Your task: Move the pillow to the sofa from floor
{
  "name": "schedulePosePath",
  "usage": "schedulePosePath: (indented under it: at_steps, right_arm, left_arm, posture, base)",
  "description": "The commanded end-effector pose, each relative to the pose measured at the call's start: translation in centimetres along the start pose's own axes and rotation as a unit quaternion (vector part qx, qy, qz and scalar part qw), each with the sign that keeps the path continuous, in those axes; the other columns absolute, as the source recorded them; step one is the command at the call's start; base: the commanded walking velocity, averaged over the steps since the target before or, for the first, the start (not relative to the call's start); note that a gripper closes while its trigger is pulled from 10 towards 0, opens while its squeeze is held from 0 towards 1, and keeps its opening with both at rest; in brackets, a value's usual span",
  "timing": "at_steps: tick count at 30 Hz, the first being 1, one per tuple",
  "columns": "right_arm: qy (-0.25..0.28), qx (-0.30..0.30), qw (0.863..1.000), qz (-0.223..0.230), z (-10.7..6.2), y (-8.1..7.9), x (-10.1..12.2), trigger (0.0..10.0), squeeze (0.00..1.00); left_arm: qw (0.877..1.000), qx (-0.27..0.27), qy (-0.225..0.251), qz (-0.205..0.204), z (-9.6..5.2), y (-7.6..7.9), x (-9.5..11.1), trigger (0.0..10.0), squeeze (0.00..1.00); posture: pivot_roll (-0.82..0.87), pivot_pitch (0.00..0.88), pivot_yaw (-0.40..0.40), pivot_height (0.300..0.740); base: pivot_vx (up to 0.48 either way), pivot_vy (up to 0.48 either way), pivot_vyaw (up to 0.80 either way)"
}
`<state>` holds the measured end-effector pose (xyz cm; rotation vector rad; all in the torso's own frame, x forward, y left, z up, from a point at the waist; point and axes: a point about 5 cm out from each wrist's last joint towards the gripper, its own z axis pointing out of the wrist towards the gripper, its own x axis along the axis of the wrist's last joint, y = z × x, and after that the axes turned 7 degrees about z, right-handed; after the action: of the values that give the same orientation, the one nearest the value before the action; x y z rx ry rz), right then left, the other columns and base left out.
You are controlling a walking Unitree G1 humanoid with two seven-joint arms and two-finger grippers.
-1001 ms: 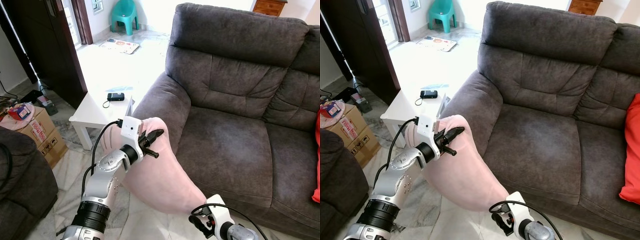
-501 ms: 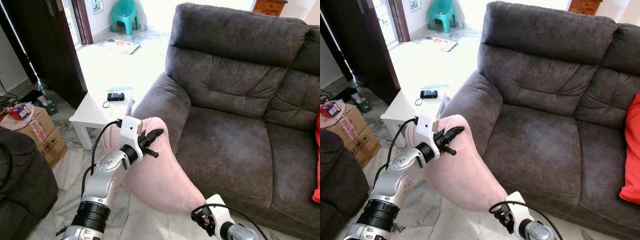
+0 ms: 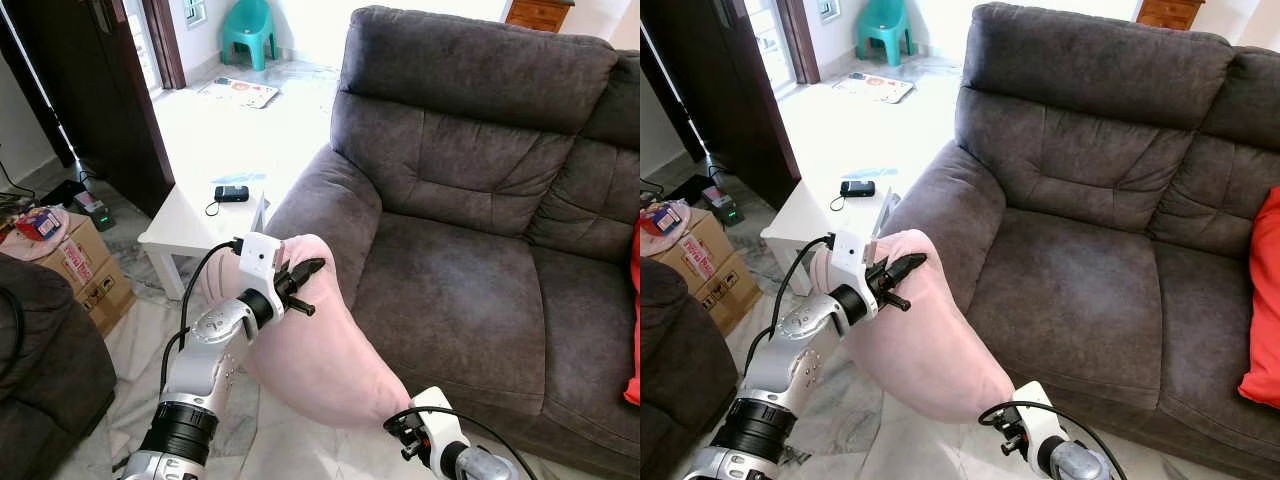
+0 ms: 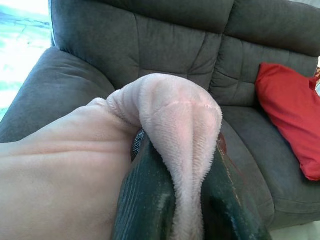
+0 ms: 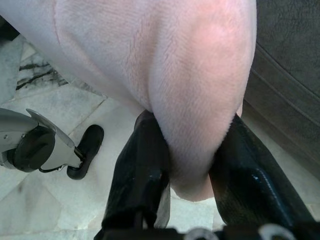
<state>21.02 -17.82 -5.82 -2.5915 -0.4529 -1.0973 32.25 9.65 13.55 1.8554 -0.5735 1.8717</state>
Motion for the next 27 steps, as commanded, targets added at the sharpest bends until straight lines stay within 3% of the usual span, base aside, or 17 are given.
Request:
schedulePosePath:
  at_steps: [1, 8, 13, 14, 15, 21, 27]
  right_arm:
    - [0.008, -0.002, 1.000, 0.000, -0.1, 0.3, 0.3, 0.0, 0.00]
    - [0.015, -0.013, 1.000, -0.010, -0.2, 0.8, 0.6, 0.0, 0.00]
    - [0.085, -0.075, 0.993, 0.038, -0.6, 2.6, 2.8, 0.0, 0.00]
    - [0.093, -0.078, 0.992, 0.043, -0.6, 2.7, 3.1, 2.7, 0.00]
    - [0.119, -0.092, 0.987, 0.050, -0.8, 3.2, 4.0, 10.0, 0.00]
    - [0.185, -0.128, 0.973, 0.059, -1.2, 4.2, 6.4, 10.0, 0.00]
    - [0.230, -0.144, 0.961, 0.053, -1.3, 3.7, 7.9, 10.0, 0.00]
  left_arm:
    - [0.998, -0.012, 0.053, 0.023, 0.4, 0.3, 2.3, 10.0, 0.00]
    - [0.999, 0.005, 0.034, 0.036, 0.0, -0.4, 1.5, 10.0, 0.00]
    - [0.993, 0.076, -0.021, 0.088, -1.2, -2.5, -0.3, 10.0, 0.00]
    - [0.992, 0.081, -0.028, 0.093, -1.3, -2.6, -0.5, 10.0, 0.00]
    - [0.989, 0.097, -0.047, 0.100, -1.8, -3.1, -1.3, 10.0, 0.00]
    - [0.980, 0.150, -0.079, 0.106, -3.2, -4.3, -2.8, 10.0, 0.00]
    - [0.965, 0.221, -0.075, 0.122, -4.2, -5.4, -3.7, 10.0, 0.00]
  posture:
    - [0.12, 0.000, -0.058, 0.740]
    - [0.12, 0.000, -0.063, 0.740]
    - [0.11, 0.000, -0.068, 0.740]
    - [0.11, 0.000, -0.068, 0.740]
    - [0.11, 0.000, -0.071, 0.740]
    - [0.12, 0.000, -0.080, 0.740]
    - [0.12, 0.000, -0.093, 0.740]
  base:
    - [0.000, 0.000, 0.00]
    - [0.000, 0.000, 0.00]
    - [0.000, 0.000, 0.00]
    - [0.000, 0.000, 0.00]
    - [0.000, 0.000, 0.00]
    - [0.000, 0.000, 0.00]
    - [0.000, 0.000, 0.00]
